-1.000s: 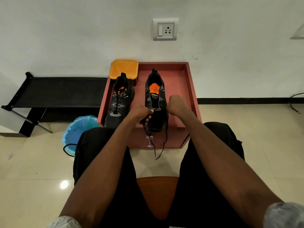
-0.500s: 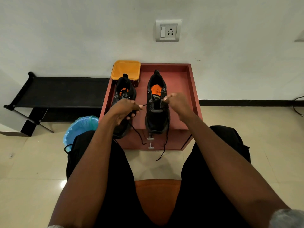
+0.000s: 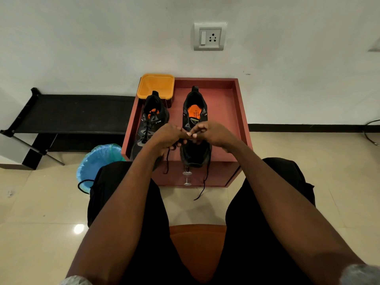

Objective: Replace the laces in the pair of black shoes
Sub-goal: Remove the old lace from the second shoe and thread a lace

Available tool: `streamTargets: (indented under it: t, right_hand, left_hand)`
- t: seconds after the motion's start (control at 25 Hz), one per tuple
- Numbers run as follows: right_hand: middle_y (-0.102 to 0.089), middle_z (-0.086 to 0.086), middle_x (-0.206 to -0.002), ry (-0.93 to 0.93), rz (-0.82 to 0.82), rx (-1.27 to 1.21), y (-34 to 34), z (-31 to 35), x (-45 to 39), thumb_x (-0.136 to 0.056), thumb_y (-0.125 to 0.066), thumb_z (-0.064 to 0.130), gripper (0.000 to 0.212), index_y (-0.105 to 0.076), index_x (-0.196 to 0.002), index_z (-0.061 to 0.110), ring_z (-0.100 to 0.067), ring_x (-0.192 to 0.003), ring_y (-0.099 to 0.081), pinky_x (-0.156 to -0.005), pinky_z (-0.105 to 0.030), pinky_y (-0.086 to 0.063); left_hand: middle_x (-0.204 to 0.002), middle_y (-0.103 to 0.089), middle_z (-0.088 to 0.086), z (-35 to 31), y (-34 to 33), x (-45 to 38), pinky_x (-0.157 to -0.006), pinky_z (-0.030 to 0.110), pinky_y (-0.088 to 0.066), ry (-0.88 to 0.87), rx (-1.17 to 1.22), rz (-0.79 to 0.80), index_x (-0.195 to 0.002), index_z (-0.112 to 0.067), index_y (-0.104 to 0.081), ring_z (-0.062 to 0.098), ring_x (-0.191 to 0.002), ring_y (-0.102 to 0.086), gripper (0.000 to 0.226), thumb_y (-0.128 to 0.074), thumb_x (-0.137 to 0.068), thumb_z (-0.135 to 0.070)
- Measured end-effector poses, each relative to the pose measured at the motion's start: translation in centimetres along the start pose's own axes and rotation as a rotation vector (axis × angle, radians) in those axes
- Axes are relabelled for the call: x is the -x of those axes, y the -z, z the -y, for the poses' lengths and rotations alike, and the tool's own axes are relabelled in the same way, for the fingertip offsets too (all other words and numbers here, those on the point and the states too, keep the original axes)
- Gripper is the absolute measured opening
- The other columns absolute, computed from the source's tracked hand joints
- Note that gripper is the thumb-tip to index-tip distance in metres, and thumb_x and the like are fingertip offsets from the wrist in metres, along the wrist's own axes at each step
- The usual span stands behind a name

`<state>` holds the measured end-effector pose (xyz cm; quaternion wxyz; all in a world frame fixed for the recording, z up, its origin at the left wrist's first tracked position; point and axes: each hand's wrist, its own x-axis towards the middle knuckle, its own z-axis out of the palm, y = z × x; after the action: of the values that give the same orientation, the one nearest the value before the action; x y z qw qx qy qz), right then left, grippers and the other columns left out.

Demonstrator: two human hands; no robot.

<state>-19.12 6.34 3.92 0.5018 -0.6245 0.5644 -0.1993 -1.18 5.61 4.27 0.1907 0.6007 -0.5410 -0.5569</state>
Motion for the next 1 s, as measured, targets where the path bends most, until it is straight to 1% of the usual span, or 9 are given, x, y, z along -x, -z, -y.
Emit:
streamTargets:
  t: [0.12,0.28,0.4,0.52,0.6,0.72,0.8,0.88,1.0]
  right_hand:
    - [-0.067,-0.01,-0.081,-0.191,-0.362,0.059,2.5,-1.5,-0.5,-0.096,-0.055,0.006,0.017,-0.066,-0.084,0.006,-0.02,-0.076,-0.064,-0.067,-0.031,-0.052]
    - [-0.063,-0.014,-0.101,-0.416,-0.689,0.67,3.9,-2.5,0.0,-0.089,-0.057,0.011,0.012,-0.063,-0.095,0.003,-0.034,-0.108,-0.058,-0.1,-0.044,-0.044]
    - [-0.058,-0.012,-0.13,-0.113,-0.355,0.406,1.6,-0.9,-0.4,-0.089,-0.062,0.008,0.04,-0.058,-0.128,0.007,-0.029,-0.123,-0.052,-0.094,-0.033,-0.045]
    - [-0.067,-0.01,-0.115,0.051,0.044,0.097,-1.0,0.6,-0.3,-0.09,-0.066,0.004,0.033,-0.062,-0.122,0.009,-0.021,-0.105,-0.064,-0.085,-0.029,-0.05]
    - [-0.072,-0.01,-0.096,0.038,-0.037,0.119,-0.8,0.1,-0.5,-0.093,-0.064,0.008,0.011,-0.068,-0.102,0.012,-0.021,-0.086,-0.068,-0.083,-0.035,-0.054]
    - [-0.07,-0.01,-0.079,-0.14,-0.328,0.133,1.2,-1.2,-1.0,-0.095,-0.059,0.01,0.016,-0.07,-0.084,0.007,-0.018,-0.067,-0.061,-0.065,-0.034,-0.051]
    - [-0.066,-0.012,-0.074,-0.261,-0.507,0.34,2.6,-1.9,-1.1,-0.091,-0.055,0.01,0.02,-0.064,-0.076,0.001,-0.026,-0.07,-0.062,-0.068,-0.035,-0.052]
    - [-0.058,-0.005,-0.07,-0.355,-0.575,0.592,2.8,-2.0,-0.6,-0.089,-0.055,0.014,0.018,-0.057,-0.073,0.006,-0.028,-0.077,-0.06,-0.086,-0.041,-0.05]
    - [-0.066,-0.008,-0.108,-0.199,-0.557,0.676,1.7,-1.6,-0.6,-0.09,-0.063,0.021,0.021,-0.066,-0.106,0.009,-0.029,-0.109,-0.057,-0.102,-0.044,-0.041]
  left_hand:
    - [-0.07,-0.06,0.004,0.3,1.2,-0.5,-0.042,0.019,-0.029,0.038,0.008,-0.049,-0.094,-0.001,-0.069,0.008,-0.05,-0.044,0.014,-0.066,-0.09,-0.014]
    - [-0.073,-0.059,0.006,0.9,2.2,-1.1,-0.047,0.022,-0.032,0.105,-0.142,-0.207,-0.087,-0.007,-0.064,0.011,-0.053,-0.043,0.01,-0.063,-0.093,-0.014]
    - [-0.072,-0.058,0.007,0.7,0.9,-1.0,-0.047,0.022,-0.031,0.075,-0.139,-0.132,-0.081,-0.007,-0.062,0.011,-0.053,-0.043,0.017,-0.064,-0.094,-0.018]
    - [-0.065,-0.059,0.002,0.2,-0.2,-0.7,-0.043,0.02,-0.029,0.015,0.02,-0.019,-0.077,-0.009,-0.066,0.009,-0.052,-0.044,0.018,-0.064,-0.093,-0.018]
    - [-0.064,-0.06,0.001,0.3,0.0,-0.8,-0.042,0.019,-0.028,0.015,0.03,-0.01,-0.081,-0.007,-0.069,0.008,-0.051,-0.045,0.015,-0.065,-0.092,-0.017]
    - [-0.068,-0.061,0.001,0.8,1.2,-1.2,-0.041,0.018,-0.029,0.056,0.041,-0.096,-0.089,-0.006,-0.068,0.007,-0.05,-0.045,0.009,-0.063,-0.092,-0.013]
    - [-0.071,-0.062,0.001,1.1,1.8,-1.5,-0.042,0.017,-0.032,0.075,0.059,-0.16,-0.092,-0.008,-0.066,0.007,-0.052,-0.047,0.007,-0.06,-0.093,-0.01]
    - [-0.074,-0.063,0.003,1.2,1.7,-1.7,-0.046,0.018,-0.037,0.075,0.093,-0.205,-0.098,-0.004,-0.065,0.008,-0.055,-0.052,0.009,-0.056,-0.095,-0.005]
    - [-0.079,-0.064,0.01,1.0,0.6,-1.6,-0.053,0.019,-0.05,0.019,0.201,-0.147,-0.104,0.001,-0.059,0.01,-0.059,-0.062,0.012,-0.048,-0.099,0.001]
